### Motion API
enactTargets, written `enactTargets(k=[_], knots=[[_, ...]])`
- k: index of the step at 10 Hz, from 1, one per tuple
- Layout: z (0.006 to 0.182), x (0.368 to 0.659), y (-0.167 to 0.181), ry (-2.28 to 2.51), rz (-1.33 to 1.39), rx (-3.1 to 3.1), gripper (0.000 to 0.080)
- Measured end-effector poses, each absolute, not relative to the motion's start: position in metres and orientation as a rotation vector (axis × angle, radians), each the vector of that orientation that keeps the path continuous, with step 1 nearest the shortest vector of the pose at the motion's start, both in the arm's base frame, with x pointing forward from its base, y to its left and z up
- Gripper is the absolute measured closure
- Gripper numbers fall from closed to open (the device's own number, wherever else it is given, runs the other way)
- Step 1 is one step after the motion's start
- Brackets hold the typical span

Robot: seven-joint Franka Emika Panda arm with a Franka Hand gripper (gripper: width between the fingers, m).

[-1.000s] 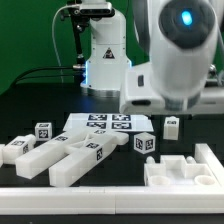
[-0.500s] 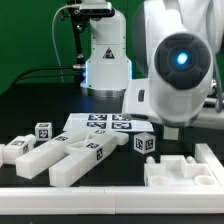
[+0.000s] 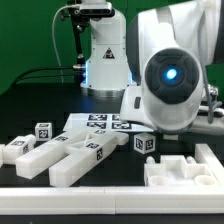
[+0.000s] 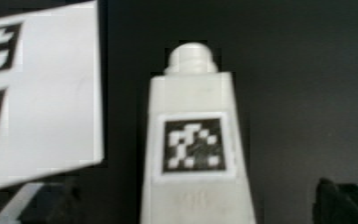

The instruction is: Assemble chair

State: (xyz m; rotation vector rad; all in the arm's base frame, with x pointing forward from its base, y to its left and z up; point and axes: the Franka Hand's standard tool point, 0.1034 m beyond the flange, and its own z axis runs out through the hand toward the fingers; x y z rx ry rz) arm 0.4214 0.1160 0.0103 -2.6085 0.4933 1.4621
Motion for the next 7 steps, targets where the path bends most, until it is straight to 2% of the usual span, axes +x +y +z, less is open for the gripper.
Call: enactTargets(k=[2, 4, 5, 6, 7], knots=[[0.0064, 0.4184, 0.1172, 0.493, 1.474, -2.604, 0.0151], [0.0058, 0.4178, 0.1173, 0.493, 1.476, -2.603, 0.0408], [0.0060, 0.4178, 0.1175, 0.493, 1.477, -2.602, 0.0408], [0.0061, 0.4180, 0.1177, 0.492, 1.474, -2.604, 0.0517], [0.0076, 0.4214, 0.1188, 0.491, 1.450, -2.616, 0.0517]])
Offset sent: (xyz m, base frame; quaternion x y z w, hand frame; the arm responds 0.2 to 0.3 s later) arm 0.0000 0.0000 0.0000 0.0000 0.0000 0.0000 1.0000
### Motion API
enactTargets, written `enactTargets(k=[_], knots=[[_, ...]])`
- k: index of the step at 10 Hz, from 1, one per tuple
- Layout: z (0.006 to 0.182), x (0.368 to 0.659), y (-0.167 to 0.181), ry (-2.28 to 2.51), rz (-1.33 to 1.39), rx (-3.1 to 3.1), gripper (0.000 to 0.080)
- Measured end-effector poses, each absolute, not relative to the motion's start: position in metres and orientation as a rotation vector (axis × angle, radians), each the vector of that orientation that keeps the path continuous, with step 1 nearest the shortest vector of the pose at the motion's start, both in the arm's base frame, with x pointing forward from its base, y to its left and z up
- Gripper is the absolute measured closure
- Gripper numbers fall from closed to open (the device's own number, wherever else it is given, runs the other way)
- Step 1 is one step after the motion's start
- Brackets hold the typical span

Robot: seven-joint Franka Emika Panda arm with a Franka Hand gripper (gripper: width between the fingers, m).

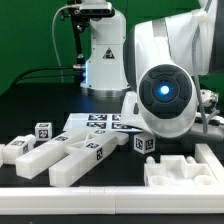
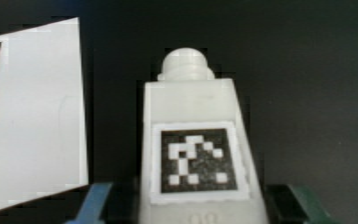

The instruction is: Assemble chair

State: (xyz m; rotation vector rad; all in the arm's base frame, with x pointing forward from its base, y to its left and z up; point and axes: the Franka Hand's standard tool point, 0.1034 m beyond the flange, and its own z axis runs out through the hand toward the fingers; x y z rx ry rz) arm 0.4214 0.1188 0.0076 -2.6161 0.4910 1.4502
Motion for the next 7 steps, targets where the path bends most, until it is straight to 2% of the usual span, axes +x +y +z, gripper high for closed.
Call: enactTargets(k=[1, 2, 3, 4, 7], knots=[[0.024, 0.425, 0.117, 0.463, 1.473, -2.598, 0.0517], [0.046, 0.442, 0.112, 0.446, 1.454, -2.596, 0.0517], [0.066, 0.459, 0.111, 0.430, 1.356, -2.634, 0.0517], [0.076, 0.466, 0.112, 0.406, 1.230, -2.694, 0.0517], [0.077, 0.466, 0.119, 0.434, 0.997, -2.795, 0.0515]])
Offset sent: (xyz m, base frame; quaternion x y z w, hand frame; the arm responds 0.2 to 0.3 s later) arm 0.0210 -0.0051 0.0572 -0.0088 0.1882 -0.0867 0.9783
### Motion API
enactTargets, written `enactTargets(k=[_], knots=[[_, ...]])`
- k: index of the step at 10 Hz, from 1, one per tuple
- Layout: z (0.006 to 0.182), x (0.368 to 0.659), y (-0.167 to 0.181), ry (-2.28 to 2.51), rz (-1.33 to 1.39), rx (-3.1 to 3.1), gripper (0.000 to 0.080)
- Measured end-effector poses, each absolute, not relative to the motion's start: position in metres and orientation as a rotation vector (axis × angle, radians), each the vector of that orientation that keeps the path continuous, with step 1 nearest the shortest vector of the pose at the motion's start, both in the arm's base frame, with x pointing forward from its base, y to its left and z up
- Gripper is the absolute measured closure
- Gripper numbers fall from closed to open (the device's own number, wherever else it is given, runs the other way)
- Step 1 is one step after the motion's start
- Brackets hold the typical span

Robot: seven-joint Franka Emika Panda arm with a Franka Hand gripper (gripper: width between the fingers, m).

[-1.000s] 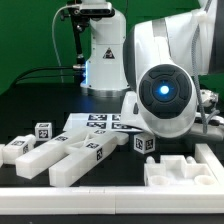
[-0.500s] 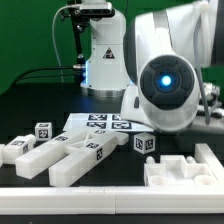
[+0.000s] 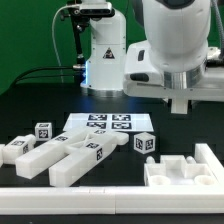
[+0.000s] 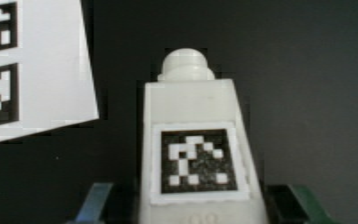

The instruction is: Assemble chair

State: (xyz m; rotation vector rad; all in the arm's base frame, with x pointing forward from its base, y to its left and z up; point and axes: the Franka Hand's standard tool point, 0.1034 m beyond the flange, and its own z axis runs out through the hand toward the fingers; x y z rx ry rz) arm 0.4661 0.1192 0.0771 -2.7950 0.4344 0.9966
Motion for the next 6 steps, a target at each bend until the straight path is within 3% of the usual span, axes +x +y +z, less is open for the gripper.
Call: enactTargets(k=[2, 4, 6], knots=[[0.089, 0.488, 0.114, 0.404, 0.836, -2.837, 0.0515], [0.123, 0.531, 0.110, 0.268, 0.658, -2.865, 0.0515], [0.123, 0.533, 0.115, 0.285, 0.465, -2.912, 0.0515]])
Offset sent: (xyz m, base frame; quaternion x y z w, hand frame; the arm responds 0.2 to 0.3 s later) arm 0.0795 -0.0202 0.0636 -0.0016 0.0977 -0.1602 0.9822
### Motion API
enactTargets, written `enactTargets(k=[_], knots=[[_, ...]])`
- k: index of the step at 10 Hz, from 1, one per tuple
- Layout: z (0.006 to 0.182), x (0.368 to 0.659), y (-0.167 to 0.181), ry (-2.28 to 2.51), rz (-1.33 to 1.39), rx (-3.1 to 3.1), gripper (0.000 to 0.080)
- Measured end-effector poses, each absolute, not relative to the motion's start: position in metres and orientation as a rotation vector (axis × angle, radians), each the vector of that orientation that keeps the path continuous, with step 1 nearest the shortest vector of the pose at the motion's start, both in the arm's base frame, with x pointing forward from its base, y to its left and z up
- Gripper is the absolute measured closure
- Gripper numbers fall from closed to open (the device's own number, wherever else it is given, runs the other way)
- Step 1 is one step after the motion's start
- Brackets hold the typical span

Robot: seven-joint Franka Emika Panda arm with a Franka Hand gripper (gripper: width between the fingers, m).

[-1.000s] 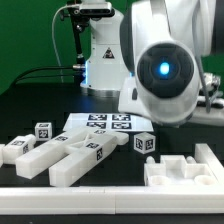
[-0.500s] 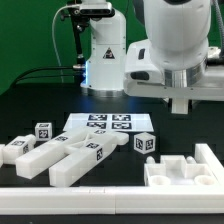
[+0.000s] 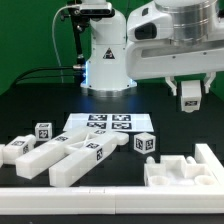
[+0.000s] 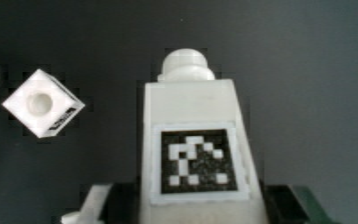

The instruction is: Assemble chair

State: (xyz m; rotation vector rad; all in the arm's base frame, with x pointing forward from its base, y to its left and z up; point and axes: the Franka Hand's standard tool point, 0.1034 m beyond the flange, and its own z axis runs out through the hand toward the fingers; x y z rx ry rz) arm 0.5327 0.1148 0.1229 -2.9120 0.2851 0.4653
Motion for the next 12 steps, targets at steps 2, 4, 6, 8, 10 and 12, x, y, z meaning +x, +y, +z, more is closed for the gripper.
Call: enactTargets(k=[2, 4, 6, 8, 10, 12], knots=[[0.121, 0.540, 0.115, 0.294, 0.266, -2.940, 0.0515], [0.128, 0.574, 0.092, 0.163, 0.025, -2.985, 0.0515], [0.148, 0.610, 0.089, 0.093, -0.197, -2.998, 0.0515], [0.142, 0.605, 0.089, 0.100, -0.420, -2.985, 0.0515], [0.136, 0.619, 0.087, 0.091, -0.597, -2.965, 0.0515], [0.128, 0.633, 0.102, 0.031, -0.590, -2.969, 0.0515]])
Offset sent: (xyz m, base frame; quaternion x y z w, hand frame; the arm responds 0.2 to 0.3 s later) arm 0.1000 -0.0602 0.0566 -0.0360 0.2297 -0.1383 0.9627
